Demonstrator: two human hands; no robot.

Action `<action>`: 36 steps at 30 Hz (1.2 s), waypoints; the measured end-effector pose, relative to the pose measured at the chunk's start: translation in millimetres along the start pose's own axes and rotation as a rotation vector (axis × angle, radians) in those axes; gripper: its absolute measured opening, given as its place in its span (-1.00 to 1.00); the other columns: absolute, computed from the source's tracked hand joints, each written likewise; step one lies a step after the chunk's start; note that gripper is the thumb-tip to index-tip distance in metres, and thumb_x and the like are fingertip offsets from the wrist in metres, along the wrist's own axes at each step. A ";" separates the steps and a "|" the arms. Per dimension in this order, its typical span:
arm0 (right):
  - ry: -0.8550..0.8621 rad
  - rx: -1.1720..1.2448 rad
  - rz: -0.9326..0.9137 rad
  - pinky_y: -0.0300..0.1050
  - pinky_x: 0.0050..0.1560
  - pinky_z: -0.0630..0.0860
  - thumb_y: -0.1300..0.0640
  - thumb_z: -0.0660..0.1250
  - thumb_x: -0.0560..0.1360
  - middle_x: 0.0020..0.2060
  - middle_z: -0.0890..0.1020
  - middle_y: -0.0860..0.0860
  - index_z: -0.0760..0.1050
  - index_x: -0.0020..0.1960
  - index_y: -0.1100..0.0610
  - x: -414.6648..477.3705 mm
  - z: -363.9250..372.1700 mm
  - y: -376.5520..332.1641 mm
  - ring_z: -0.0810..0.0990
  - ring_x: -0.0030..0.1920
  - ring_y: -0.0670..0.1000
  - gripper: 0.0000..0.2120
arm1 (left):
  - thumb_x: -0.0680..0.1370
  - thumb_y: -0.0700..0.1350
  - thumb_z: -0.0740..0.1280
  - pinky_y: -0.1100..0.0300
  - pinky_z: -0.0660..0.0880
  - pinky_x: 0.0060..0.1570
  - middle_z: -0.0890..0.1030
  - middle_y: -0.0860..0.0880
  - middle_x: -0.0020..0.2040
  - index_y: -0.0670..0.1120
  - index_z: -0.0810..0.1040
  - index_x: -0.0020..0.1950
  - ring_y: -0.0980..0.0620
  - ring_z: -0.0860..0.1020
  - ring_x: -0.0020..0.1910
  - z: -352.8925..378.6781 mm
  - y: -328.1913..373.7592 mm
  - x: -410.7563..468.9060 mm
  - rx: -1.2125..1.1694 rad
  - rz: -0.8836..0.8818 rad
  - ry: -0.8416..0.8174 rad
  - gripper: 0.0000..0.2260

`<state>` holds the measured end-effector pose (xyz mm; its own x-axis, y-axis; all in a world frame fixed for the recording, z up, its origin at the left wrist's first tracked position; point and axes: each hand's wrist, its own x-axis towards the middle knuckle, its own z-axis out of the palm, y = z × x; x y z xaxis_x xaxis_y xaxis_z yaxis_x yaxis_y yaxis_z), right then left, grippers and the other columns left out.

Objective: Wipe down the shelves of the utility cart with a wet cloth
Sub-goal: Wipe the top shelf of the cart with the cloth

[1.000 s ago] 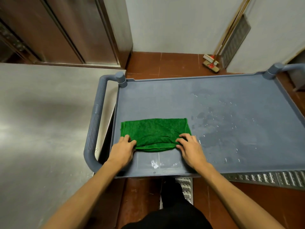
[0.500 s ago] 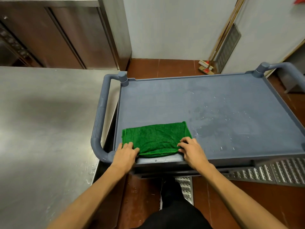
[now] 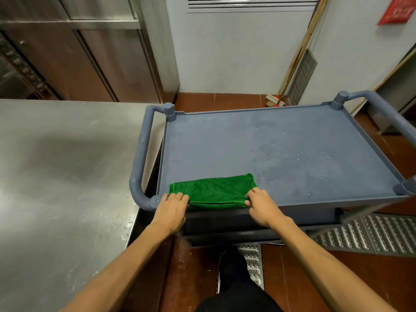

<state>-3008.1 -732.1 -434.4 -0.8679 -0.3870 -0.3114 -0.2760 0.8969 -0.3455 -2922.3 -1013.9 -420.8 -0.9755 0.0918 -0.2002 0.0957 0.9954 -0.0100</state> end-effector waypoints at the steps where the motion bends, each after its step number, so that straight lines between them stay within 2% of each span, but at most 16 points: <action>1: 0.017 0.068 0.018 -0.01 0.22 0.36 0.17 0.15 0.64 0.27 0.44 0.15 0.43 0.28 0.24 -2.8 -4.0 -0.4 0.41 0.24 0.18 -0.73 | 0.53 -0.20 0.29 -0.09 0.44 0.10 0.59 -0.16 0.05 -0.14 0.49 0.11 -0.24 0.56 0.05 -3.5 -0.7 -0.2 -0.040 -0.012 0.033 -0.83; 4: 0.107 0.235 0.066 0.00 0.23 0.36 0.15 0.16 0.65 0.28 0.43 0.24 0.41 0.29 0.29 -10.9 -18.9 -3.4 0.45 0.25 0.24 -0.72 | 0.60 -0.19 0.22 -0.10 0.47 -0.05 0.56 -0.19 0.05 -0.17 0.46 0.11 -0.26 0.53 0.03 -18.5 -2.4 0.2 -0.171 -0.031 0.115 -0.88; 7: 0.187 0.267 0.063 0.04 0.08 0.39 0.12 0.14 0.67 0.16 0.52 0.25 0.43 0.21 0.28 -19.9 -35.4 -7.7 0.49 0.17 0.27 -0.74 | 0.65 -0.13 0.17 -0.02 0.42 -0.20 0.55 -0.16 0.05 -0.15 0.44 0.14 -0.23 0.54 0.03 -39.7 -2.4 3.4 -0.165 -0.034 0.193 -0.86; 12: 0.277 0.357 0.044 0.08 -0.05 0.43 0.05 0.15 0.67 0.00 0.63 0.26 0.44 0.12 0.23 -20.7 -56.1 7.4 0.55 0.06 0.29 -0.76 | 0.67 -0.05 0.16 -0.06 0.49 -0.21 0.58 -0.13 0.05 -0.10 0.47 0.18 -0.25 0.60 -0.02 -71.3 2.6 15.1 -0.134 -0.019 0.238 -0.82; 15: 0.323 0.423 0.044 0.09 -0.02 0.46 0.05 0.16 0.66 -0.03 0.65 0.23 0.50 0.11 0.21 -16.9 -73.4 19.4 0.57 0.06 0.28 -0.75 | 0.68 -0.03 0.16 -0.06 0.52 -0.18 0.59 -0.12 0.04 -0.08 0.48 0.17 -0.24 0.61 -0.02 -87.9 9.2 33.0 -0.152 0.013 0.241 -0.81; 18: 0.331 0.532 0.063 0.00 0.02 0.45 -0.01 0.20 0.65 0.00 0.67 0.16 0.55 0.13 0.15 -16.3 -90.4 34.4 0.59 0.09 0.21 -0.74 | 0.66 -0.05 0.19 -0.11 0.55 -0.13 0.60 -0.12 0.02 -0.06 0.49 0.14 -0.23 0.60 0.00 -100.0 17.6 60.4 -0.206 0.050 0.220 -0.85; 20: 0.273 0.587 0.067 -0.05 0.08 0.50 -0.17 0.33 0.53 0.05 0.67 0.08 0.55 0.17 0.06 -16.7 -104.2 47.9 0.60 0.10 0.10 -0.64 | 0.65 -0.07 0.22 -0.11 0.55 -0.13 0.62 -0.13 0.02 -0.06 0.51 0.12 -0.23 0.60 0.00 -108.3 26.1 84.3 -0.233 0.055 0.217 -0.88; 22: 0.161 0.567 0.063 -0.03 0.16 0.53 -0.33 0.48 0.31 0.13 0.64 0.03 0.49 0.25 -0.04 -14.6 -118.0 66.6 0.59 0.15 0.04 -0.38 | 0.64 -0.10 0.26 -0.10 0.54 -0.14 0.63 -0.13 0.02 -0.05 0.53 0.09 -0.24 0.60 0.00 -117.0 39.5 110.7 -0.257 0.070 0.229 -0.90; 24: 0.065 0.482 0.054 -0.02 0.21 0.52 -0.22 0.57 0.28 0.19 0.61 0.04 0.44 0.33 -0.01 -6.6 -131.3 88.7 0.57 0.19 0.04 -0.30 | 0.63 -0.10 0.28 -0.06 0.54 -0.16 0.64 -0.12 0.01 -0.04 0.55 0.08 -0.24 0.61 -0.01 -125.7 55.4 134.9 -0.266 0.083 0.240 -0.91; 27: 0.054 0.363 0.043 -0.01 0.19 0.50 -0.03 0.52 0.42 0.16 0.62 0.09 0.47 0.31 0.09 13.5 -155.4 117.4 0.57 0.18 0.11 -0.48 | 0.63 -0.11 0.29 -0.01 0.49 -0.19 0.63 -0.12 0.00 -0.06 0.57 0.09 -0.25 0.60 -0.01 -136.1 75.0 170.3 -0.262 0.099 0.242 -0.90; 31: 0.055 0.401 0.053 -0.09 0.06 0.50 0.00 0.57 0.37 0.05 0.64 0.06 0.55 0.19 0.09 45.0 -191.1 152.4 0.58 0.06 0.06 -0.55 | 0.63 -0.12 0.29 0.04 0.42 -0.20 0.65 -0.11 0.02 -0.06 0.59 0.09 -0.24 0.59 0.03 -148.4 87.7 220.0 -0.233 0.088 0.179 -0.90; 34: 0.000 0.414 0.024 -0.01 0.20 0.51 0.07 0.56 0.39 0.15 0.63 0.07 0.56 0.23 0.08 75.2 -216.0 176.5 0.59 0.14 0.08 -0.56 | 0.63 -0.11 0.29 0.05 0.41 -0.18 0.65 -0.08 0.05 -0.03 0.59 0.09 -0.22 0.58 0.04 -158.7 88.9 252.6 -0.234 0.072 0.158 -0.90; 36: 0.025 0.387 0.019 0.02 0.22 0.50 0.09 0.50 0.46 0.16 0.63 0.08 0.57 0.24 0.06 97.4 -232.5 188.6 0.58 0.15 0.08 -0.63 | 0.63 -0.11 0.29 0.03 0.45 -0.17 0.66 -0.07 0.04 -0.01 0.59 0.08 -0.22 0.59 0.03 -166.3 90.5 273.8 -0.237 0.076 0.161 -0.91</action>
<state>-3240.7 -550.9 -324.1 -0.8823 -0.3618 -0.3011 -0.0876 0.7547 -0.6502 -3213.7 -893.9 -313.6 -0.9879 0.1513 -0.0332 0.1396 0.9626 0.2320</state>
